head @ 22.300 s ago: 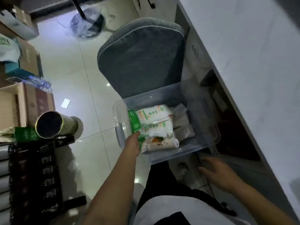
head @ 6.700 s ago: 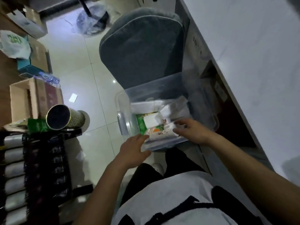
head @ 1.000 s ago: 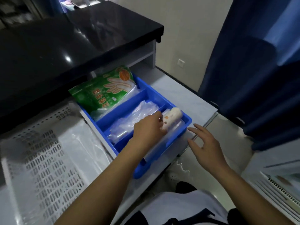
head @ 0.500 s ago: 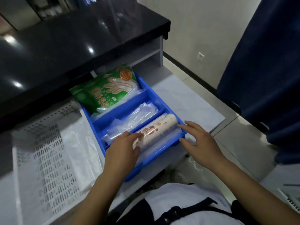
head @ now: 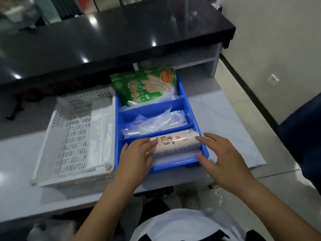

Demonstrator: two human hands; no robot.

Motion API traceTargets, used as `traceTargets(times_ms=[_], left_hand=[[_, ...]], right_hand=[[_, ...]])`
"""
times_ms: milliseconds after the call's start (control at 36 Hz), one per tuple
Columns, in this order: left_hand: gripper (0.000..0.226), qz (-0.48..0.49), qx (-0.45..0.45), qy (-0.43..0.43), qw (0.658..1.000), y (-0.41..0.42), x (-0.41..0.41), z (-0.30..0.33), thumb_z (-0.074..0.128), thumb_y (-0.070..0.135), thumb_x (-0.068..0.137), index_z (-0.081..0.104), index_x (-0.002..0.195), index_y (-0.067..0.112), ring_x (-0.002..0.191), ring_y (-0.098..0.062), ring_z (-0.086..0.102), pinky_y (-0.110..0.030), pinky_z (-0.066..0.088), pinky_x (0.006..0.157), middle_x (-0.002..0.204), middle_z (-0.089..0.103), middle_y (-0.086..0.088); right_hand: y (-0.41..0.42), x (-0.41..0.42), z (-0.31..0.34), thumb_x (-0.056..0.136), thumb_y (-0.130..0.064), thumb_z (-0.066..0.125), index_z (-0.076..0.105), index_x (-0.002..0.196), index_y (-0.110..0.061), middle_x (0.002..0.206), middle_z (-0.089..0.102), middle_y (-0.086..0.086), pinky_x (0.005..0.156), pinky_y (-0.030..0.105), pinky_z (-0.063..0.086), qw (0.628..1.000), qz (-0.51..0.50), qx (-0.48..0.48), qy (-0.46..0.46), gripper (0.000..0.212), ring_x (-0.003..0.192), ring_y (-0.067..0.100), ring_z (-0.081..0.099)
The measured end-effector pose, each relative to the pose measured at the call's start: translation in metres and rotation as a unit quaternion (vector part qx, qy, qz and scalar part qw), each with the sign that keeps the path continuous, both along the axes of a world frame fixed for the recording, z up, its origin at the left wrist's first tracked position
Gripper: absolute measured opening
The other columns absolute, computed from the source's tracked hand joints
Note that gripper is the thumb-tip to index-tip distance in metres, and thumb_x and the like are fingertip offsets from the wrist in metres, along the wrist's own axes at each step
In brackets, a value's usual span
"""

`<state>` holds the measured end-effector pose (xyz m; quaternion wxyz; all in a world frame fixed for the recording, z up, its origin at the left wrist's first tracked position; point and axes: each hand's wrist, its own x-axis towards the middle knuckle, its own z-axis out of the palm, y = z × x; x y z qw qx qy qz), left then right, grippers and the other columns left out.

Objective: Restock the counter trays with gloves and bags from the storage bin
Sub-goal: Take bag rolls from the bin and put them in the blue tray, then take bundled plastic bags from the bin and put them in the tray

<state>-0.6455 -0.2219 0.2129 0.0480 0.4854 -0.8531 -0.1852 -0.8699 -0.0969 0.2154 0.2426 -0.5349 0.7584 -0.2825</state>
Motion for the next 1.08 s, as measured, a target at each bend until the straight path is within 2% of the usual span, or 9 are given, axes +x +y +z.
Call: traceTargets(times_ms=[56, 111, 222, 306, 472, 611, 750, 889, 1083], left_hand=[[0.062, 0.004, 0.005, -0.005, 1.0, 0.01, 0.002, -0.001, 0.057, 0.031, 0.096, 0.029, 0.15, 0.043, 0.15, -0.022, 0.019, -0.048, 0.017, 0.12, 0.163, 0.022, 0.005], [0.075, 0.002, -0.015, 0.04, 0.999, 0.024, 0.007, 0.001, 0.059, 0.037, 0.094, 0.011, 0.149, 0.049, 0.153, -0.022, 0.005, -0.05, 0.012, 0.122, 0.166, 0.008, 0.006], [0.082, 0.061, -0.043, 0.123, 0.99, 0.058, 0.025, 0.0, 0.052, 0.059, 0.085, 0.006, 0.152, 0.05, 0.153, -0.019, -0.001, -0.049, 0.012, 0.122, 0.166, 0.0, 0.01], [0.083, 0.127, -0.048, 0.116, 0.984, 0.089, 0.051, -0.011, 0.044, 0.068, 0.083, 0.003, 0.153, 0.048, 0.152, -0.018, -0.005, -0.045, 0.009, 0.122, 0.165, -0.01, 0.011], [0.085, 0.216, -0.011, 0.029, 0.976, 0.159, 0.118, -0.041, 0.033, 0.078, 0.079, -0.009, 0.148, 0.051, 0.153, -0.022, -0.007, -0.045, 0.006, 0.122, 0.16, -0.02, 0.011], [0.083, 0.291, 0.035, 0.032, 0.956, 0.208, 0.172, -0.04, 0.028, 0.082, 0.077, -0.022, 0.14, 0.062, 0.15, -0.012, -0.018, -0.044, -0.001, 0.122, 0.16, -0.025, 0.018], [0.078, 0.363, 0.072, 0.061, 0.927, 0.272, 0.233, -0.039, 0.027, 0.083, 0.077, -0.018, 0.137, 0.066, 0.147, -0.005, -0.016, -0.043, 0.002, 0.123, 0.155, -0.024, 0.027], [0.085, 0.428, 0.123, 0.06, 0.893, 0.333, 0.293, -0.061, 0.032, 0.082, 0.08, -0.008, 0.149, 0.053, 0.151, -0.014, -0.011, -0.045, 0.007, 0.122, 0.162, -0.019, 0.016], [0.086, 0.522, 0.168, 0.104, 0.83, 0.388, 0.355, -0.082, 0.045, 0.074, 0.084, 0.001, 0.153, 0.046, 0.152, -0.017, -0.002, -0.044, 0.014, 0.122, 0.165, -0.009, 0.009]], right_hand=[[-0.005, 0.003, 0.007, 0.087, -0.03, 0.071, 0.053, 0.137, -0.028, 0.147, 0.046, -0.004, 0.106, 0.025, 0.035, 0.999, 0.027, -0.028, 0.012, 0.052, 0.134, 0.011, 0.038], [-0.01, 0.01, 0.015, 0.086, -0.029, 0.072, 0.055, 0.135, -0.028, 0.148, 0.046, -0.003, 0.111, 0.033, 0.037, 0.997, 0.058, -0.053, 0.012, 0.052, 0.137, 0.015, 0.038], [-0.018, 0.038, 0.025, 0.085, -0.033, 0.067, 0.058, 0.133, -0.026, 0.149, 0.047, -0.001, 0.115, 0.042, 0.032, 0.985, 0.118, -0.126, 0.023, 0.049, 0.142, 0.021, 0.036], [-0.014, 0.07, 0.02, 0.085, -0.042, 0.059, 0.054, 0.138, -0.027, 0.154, 0.041, -0.003, 0.117, 0.042, 0.026, 0.978, 0.159, -0.137, 0.014, 0.055, 0.147, 0.017, 0.027], [0.01, 0.124, -0.017, 0.084, -0.065, 0.046, 0.028, 0.149, -0.045, 0.162, 0.012, -0.014, 0.119, 0.051, 0.014, 0.96, 0.263, -0.056, 0.074, 0.071, 0.151, 0.013, 0.001], [0.04, 0.181, -0.032, 0.079, -0.075, 0.04, 0.031, 0.146, -0.049, 0.162, 0.015, -0.013, 0.116, 0.049, 0.017, 0.947, 0.313, 0.004, 0.066, 0.073, 0.151, 0.016, 0.009], [0.077, 0.246, -0.04, 0.077, -0.082, 0.03, 0.019, 0.145, -0.057, 0.16, 0.004, -0.02, 0.118, 0.048, 0.015, 0.921, 0.378, 0.041, 0.08, 0.073, 0.148, 0.007, 0.001], [0.114, 0.305, -0.052, 0.077, -0.085, 0.025, 0.018, 0.146, -0.056, 0.155, -0.005, -0.027, 0.118, 0.046, 0.008, 0.896, 0.428, 0.086, 0.086, 0.076, 0.144, -0.001, -0.01], [0.133, 0.373, -0.054, 0.086, -0.071, 0.043, 0.024, 0.148, -0.05, 0.162, 0.005, -0.018, 0.118, 0.044, 0.011, 0.857, 0.484, 0.142, 0.105, 0.069, 0.15, 0.01, 0.0]])
